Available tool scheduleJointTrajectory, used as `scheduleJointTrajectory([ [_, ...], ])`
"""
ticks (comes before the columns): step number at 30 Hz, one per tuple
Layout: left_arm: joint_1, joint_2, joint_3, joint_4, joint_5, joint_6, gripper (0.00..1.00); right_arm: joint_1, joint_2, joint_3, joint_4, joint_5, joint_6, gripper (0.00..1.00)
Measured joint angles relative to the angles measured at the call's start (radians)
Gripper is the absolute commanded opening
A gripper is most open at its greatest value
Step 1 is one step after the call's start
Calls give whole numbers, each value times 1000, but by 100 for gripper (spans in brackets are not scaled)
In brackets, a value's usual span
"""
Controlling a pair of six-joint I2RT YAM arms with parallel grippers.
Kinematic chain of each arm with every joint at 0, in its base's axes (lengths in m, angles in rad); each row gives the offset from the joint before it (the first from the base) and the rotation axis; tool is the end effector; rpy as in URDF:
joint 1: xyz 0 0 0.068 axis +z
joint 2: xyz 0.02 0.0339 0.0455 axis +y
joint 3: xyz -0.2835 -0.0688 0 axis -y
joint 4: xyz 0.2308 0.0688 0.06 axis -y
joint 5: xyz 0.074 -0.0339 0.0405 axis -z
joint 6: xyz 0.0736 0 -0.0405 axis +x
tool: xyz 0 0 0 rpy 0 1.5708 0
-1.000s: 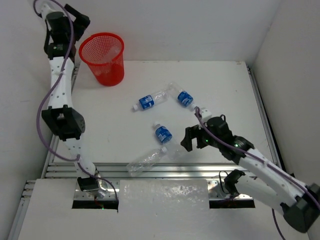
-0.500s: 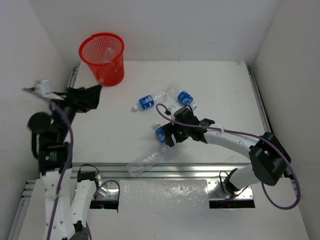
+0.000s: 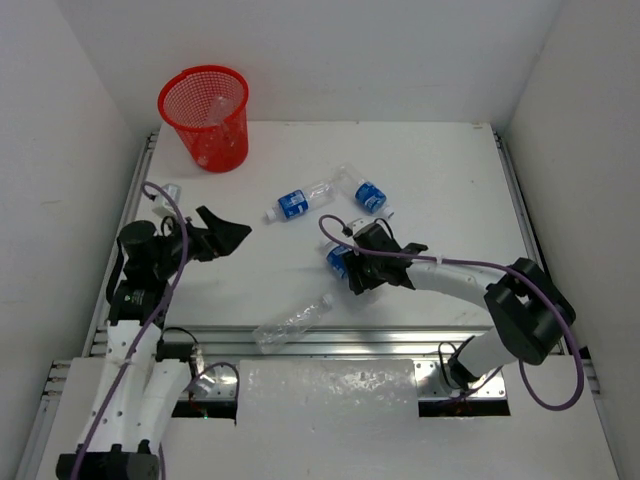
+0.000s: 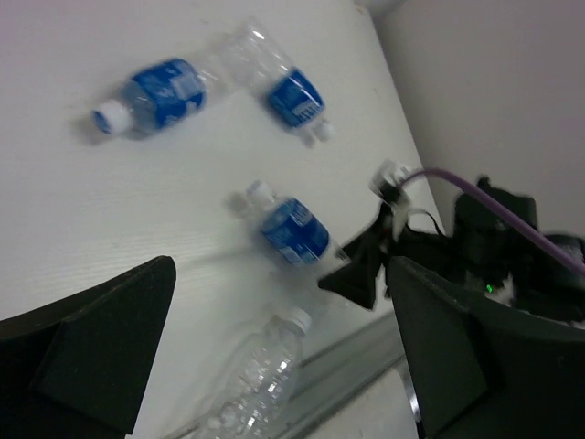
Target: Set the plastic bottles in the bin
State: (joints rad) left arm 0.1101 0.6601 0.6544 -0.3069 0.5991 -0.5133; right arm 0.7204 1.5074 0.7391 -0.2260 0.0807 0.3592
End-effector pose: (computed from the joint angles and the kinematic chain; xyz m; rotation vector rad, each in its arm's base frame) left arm 0.1591 -0.0242 0.3046 -0.1731 1.9046 -0.8365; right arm 0.2219 0.1869 0.1556 -0.4347 2.5536 0.3050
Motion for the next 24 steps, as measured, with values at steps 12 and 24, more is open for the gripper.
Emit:
scheduleJointTrajectory([
  [12, -480, 192, -42, 259, -112, -100, 100, -27, -505, -217, 169, -100, 56, 31],
  [24, -653, 262, -77, 696, 27, -176, 100, -31, -671, -229, 390, -510, 126, 32],
])
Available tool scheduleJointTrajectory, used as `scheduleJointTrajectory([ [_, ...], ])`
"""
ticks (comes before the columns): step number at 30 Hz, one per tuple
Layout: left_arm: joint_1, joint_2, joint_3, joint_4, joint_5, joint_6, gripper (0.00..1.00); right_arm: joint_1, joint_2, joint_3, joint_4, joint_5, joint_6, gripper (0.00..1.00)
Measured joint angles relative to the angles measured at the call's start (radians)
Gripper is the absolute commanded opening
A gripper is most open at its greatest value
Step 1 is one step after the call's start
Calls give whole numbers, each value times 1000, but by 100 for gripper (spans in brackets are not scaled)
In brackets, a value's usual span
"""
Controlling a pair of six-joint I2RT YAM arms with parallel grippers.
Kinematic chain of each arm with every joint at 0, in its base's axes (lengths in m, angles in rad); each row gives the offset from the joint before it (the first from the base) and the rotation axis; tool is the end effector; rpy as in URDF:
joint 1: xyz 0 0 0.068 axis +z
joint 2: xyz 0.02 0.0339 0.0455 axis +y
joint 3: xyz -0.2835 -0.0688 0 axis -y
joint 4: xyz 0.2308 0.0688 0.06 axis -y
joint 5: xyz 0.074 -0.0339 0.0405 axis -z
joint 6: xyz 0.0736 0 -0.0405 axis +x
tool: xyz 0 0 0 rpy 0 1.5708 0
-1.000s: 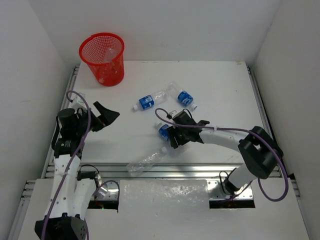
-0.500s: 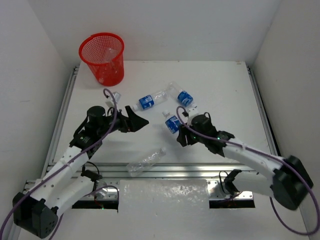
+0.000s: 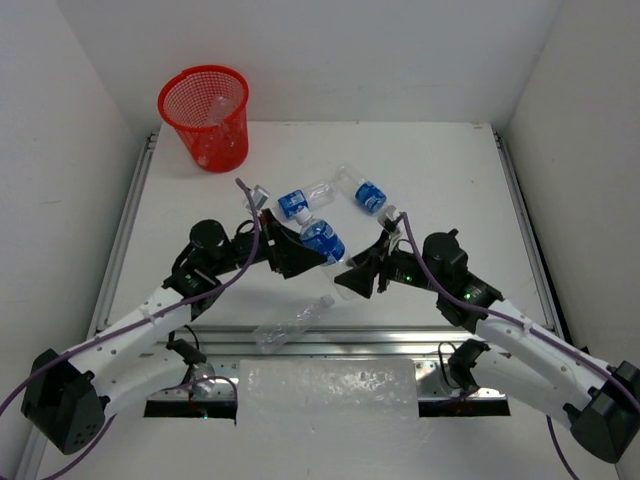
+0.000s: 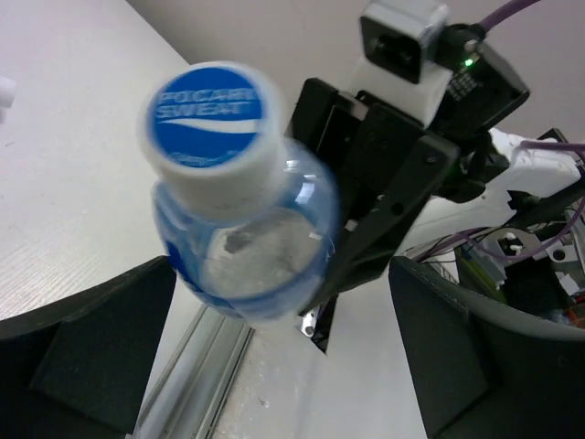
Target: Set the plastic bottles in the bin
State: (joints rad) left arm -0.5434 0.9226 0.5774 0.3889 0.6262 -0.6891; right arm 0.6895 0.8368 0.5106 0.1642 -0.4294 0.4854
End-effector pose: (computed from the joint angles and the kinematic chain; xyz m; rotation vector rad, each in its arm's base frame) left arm 0.1659 -0.1506 0.3237 0.4327 1.6716 -1.4197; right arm 0.1402 0.1553 0.2841 -0.5301 1.8074 1.2084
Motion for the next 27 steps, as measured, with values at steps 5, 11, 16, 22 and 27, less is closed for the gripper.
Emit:
scheduleJointTrajectory([
  [5, -22, 70, 22, 15, -6, -1, 88, 0, 21, 54, 22, -73, 16, 33],
  [11, -38, 108, 90, -19, -17, 23, 8, -14, 31, 56, 25, -64, 22, 76],
  [16, -39, 103, 228, -213, -173, 55, 0, -8, -10, 47, 37, -32, -3, 99],
  [22, 212, 191, 555, -471, -483, 39, 0, -6, -144, 9, -145, 271, -26, 99],
  [27, 428, 412, 859, -623, -830, 30, 0, -6, -167, -17, -282, 374, -40, 99],
])
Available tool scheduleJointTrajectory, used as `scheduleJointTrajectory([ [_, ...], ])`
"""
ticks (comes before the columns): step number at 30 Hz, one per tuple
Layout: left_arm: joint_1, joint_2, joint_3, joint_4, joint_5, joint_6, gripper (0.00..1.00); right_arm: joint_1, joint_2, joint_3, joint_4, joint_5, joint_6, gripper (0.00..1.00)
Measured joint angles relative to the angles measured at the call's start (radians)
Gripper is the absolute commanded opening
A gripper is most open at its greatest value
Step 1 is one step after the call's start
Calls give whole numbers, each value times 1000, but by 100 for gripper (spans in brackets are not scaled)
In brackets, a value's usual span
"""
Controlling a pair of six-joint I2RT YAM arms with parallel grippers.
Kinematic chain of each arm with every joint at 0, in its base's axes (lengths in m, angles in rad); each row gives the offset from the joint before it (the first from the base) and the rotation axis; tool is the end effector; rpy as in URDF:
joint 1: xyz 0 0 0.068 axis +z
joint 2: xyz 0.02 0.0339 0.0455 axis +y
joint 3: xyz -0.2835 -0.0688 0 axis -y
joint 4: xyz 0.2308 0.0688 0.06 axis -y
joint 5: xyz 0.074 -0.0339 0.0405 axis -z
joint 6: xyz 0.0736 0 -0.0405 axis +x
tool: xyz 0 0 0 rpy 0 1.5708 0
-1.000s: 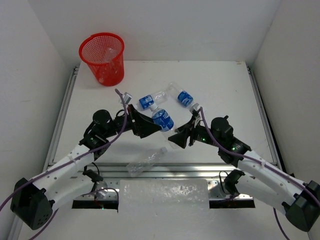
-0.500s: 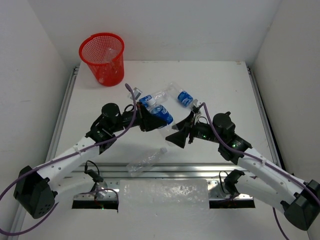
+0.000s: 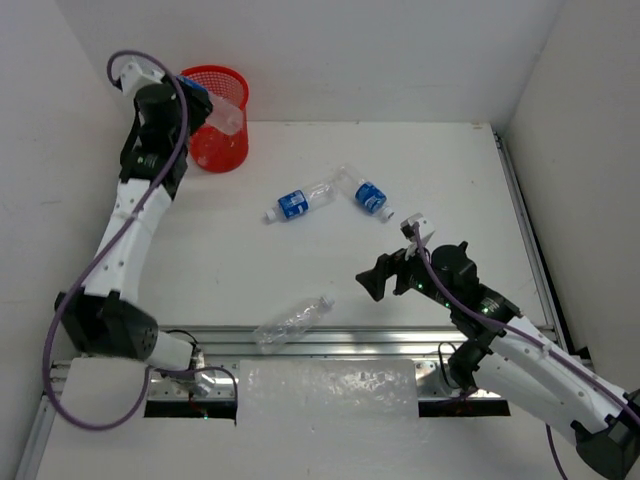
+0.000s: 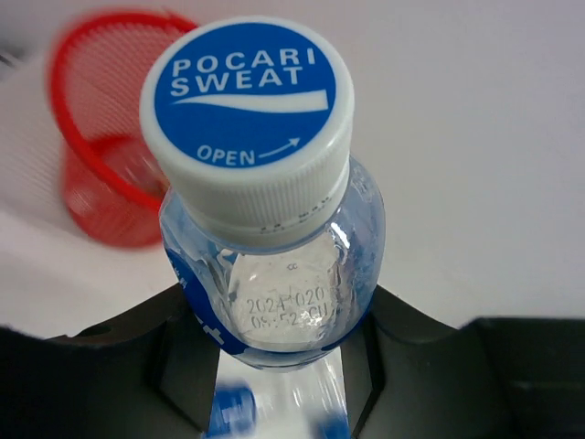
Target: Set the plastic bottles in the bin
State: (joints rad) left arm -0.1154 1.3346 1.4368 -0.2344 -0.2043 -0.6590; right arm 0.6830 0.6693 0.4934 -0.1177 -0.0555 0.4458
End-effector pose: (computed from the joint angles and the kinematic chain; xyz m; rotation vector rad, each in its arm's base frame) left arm 0.3215 -0.0222 0.4531 -0.6069 1.6058 -0.4031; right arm 0.1344 0.1146 0.2654 -0.2704 1.9298 0.8193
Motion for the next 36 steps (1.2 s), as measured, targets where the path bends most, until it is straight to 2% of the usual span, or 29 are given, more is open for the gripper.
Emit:
scheduleJointTrajectory([
  [3, 63, 221, 237, -58, -138, 27, 9, 0, 6, -2, -47, -2, -9, 99],
  [5, 92, 403, 434, -76, -203, 64, 23, 0, 9, -2, -69, -14, -12, 99],
  [6, 100, 496, 546, -93, -224, 86, 33, 0, 8, -2, -79, -24, -13, 99],
  [7, 107, 598, 666, -113, -240, 109, 71, 0, 9, -2, -82, -30, -13, 99],
  [8, 121, 707, 814, -154, -253, 137, 82, 0, 9, -2, -85, -37, -13, 99],
  [9, 127, 801, 937, -167, -255, 157, 99, 0, 8, -2, -90, -45, -13, 99],
  [11, 137, 919, 1052, -173, -259, 198, 100, 0, 13, -1, -106, -59, -12, 99],
  [14, 150, 913, 960, -192, -249, 235, 100, 0, 65, 18, -123, -72, 0, 99],
  [16, 156, 855, 884, -218, -230, 246, 100, 0, 136, 51, -127, -81, 26, 99],
  [20, 160, 673, 837, -276, -173, 257, 100, 24, 309, 129, -115, -46, 112, 99],
  [24, 160, 277, 715, -282, -112, 250, 100, 141, 476, 229, -148, 139, 237, 99],
  [27, 160, -85, 516, -266, -83, 227, 100, 252, 602, 360, -220, 303, 375, 99],
  [32, 161, -670, 43, -182, -34, 187, 100, 339, 832, 592, -391, 457, 698, 99],
  [34, 161, -778, -117, -180, -21, 180, 99, 359, 900, 637, -439, 486, 797, 99],
  [36, 161, -797, -262, -190, 3, 183, 100, 392, 958, 670, -500, 518, 916, 99],
])
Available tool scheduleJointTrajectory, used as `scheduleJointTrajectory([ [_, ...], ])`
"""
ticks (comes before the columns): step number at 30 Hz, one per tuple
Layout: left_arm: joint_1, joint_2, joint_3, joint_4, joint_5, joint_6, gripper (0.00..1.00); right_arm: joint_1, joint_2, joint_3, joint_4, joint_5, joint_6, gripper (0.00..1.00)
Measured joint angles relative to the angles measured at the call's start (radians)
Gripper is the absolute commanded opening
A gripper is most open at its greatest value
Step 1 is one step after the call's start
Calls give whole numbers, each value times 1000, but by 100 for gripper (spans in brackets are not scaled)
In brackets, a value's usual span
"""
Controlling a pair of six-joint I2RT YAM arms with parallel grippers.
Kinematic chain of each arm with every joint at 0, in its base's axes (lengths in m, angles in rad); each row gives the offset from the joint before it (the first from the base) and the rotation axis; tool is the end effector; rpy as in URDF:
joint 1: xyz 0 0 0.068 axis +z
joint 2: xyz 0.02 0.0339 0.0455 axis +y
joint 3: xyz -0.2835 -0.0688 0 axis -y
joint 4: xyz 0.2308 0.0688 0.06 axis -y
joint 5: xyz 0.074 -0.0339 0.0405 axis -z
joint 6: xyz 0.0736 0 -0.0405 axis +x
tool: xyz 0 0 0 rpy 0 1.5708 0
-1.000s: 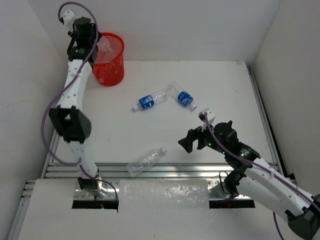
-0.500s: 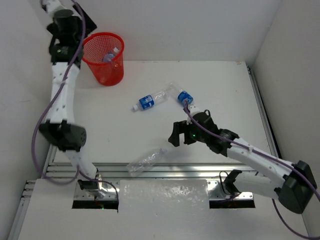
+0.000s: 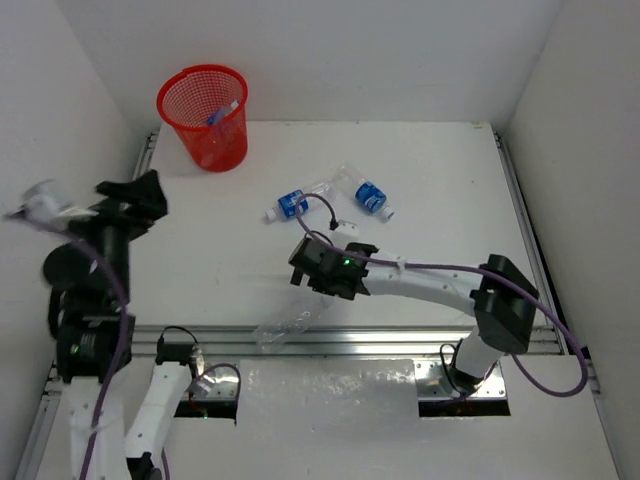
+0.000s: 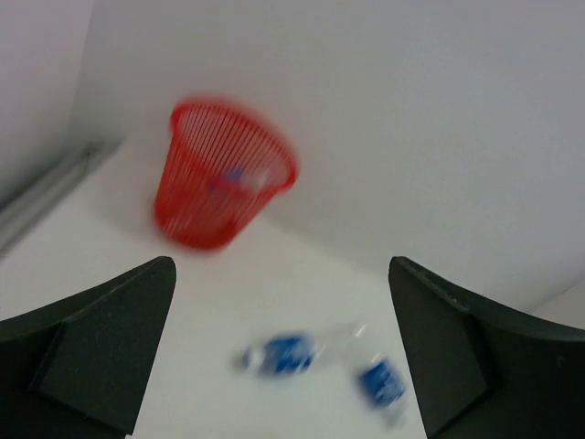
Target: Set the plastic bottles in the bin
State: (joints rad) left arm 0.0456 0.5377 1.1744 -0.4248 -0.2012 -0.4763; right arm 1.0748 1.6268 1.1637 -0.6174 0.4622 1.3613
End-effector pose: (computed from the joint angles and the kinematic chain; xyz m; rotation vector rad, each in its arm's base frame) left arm 0.0685 0.0179 0.4749 -0.5136 1.2666 -0.2251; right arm 0.1883 0.2790 0.2237 0.5064 2.4721 0.3866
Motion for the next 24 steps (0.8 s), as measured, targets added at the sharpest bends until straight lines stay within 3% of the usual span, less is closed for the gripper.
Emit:
scheduleJointTrajectory([
  [5, 0, 105, -264, -130, 50, 30, 100, 115, 87, 35, -99, 51, 226, 99],
  [12, 0, 64, -362, -147, 73, 50, 100, 153, 188, 27, -53, 15, 395, 97],
  [15, 0, 42, -391, -117, 80, 51, 100, 151, 205, -48, 55, -5, 421, 81],
  [16, 0, 42, -395, -114, 85, 52, 100, 151, 204, -80, 99, -5, 422, 72],
  [17, 0, 45, -400, -109, 92, 53, 100, 150, 195, -127, 166, -1, 420, 55],
  [19, 0, 48, -410, -101, 112, 54, 100, 143, 135, -225, 315, 3, 393, 42],
  [20, 0, 48, -416, -94, 129, 55, 100, 140, 102, -285, 391, 5, 365, 37],
  [24, 0, 50, -451, -52, 313, 53, 100, 119, -11, -430, 536, 41, 205, 34],
])
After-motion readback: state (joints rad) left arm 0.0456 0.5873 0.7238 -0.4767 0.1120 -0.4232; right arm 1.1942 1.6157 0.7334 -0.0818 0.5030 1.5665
